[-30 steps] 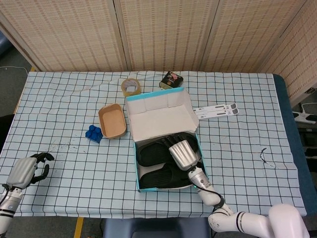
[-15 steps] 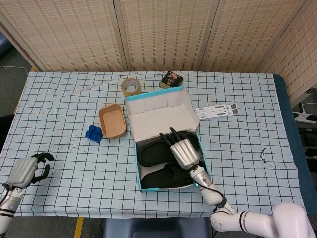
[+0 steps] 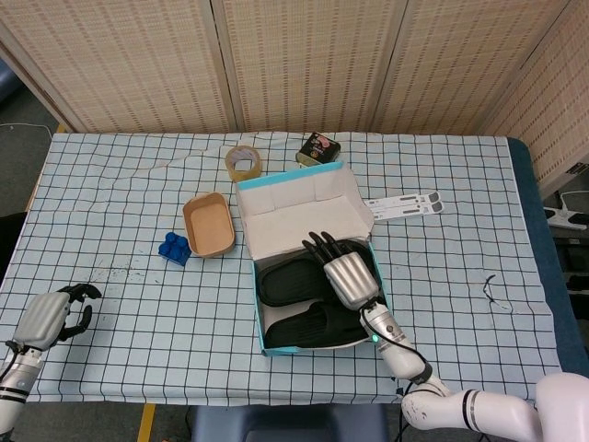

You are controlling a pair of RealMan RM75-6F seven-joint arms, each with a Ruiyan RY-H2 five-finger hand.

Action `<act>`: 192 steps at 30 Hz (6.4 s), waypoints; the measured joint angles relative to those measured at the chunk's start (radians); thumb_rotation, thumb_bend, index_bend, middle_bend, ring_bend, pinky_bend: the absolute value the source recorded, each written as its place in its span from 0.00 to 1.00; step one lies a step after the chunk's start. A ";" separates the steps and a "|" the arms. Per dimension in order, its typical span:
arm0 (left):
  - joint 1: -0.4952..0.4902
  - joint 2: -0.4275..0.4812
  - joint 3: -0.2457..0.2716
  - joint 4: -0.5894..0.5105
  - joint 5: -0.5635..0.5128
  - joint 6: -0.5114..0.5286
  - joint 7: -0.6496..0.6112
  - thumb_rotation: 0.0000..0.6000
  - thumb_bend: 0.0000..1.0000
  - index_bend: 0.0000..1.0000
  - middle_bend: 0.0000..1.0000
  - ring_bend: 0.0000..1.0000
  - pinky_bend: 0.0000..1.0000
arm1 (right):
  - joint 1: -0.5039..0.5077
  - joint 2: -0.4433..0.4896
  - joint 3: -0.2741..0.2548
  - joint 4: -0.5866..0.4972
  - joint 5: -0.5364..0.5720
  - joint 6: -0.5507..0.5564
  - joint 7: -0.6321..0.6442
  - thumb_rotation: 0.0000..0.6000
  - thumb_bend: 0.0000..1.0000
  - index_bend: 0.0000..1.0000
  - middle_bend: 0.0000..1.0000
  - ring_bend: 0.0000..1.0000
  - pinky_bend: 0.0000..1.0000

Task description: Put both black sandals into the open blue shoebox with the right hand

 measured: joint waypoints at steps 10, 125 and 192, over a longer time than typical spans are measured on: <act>-0.001 0.001 0.000 -0.001 0.002 0.001 0.000 1.00 0.58 0.39 0.39 0.40 0.55 | -0.002 -0.019 -0.021 0.056 -0.024 0.032 -0.020 1.00 0.00 0.00 0.00 0.00 0.00; -0.004 0.017 0.005 -0.015 -0.007 -0.023 -0.021 1.00 0.58 0.39 0.40 0.42 0.55 | 0.102 -0.214 0.011 0.277 -0.037 -0.019 0.325 1.00 0.73 0.74 0.60 0.47 0.54; 0.015 -0.002 0.001 -0.032 0.013 0.045 0.074 1.00 0.58 0.38 0.40 0.42 0.55 | -0.397 0.349 -0.199 0.106 -0.092 0.359 0.367 1.00 0.08 0.11 0.06 0.00 0.01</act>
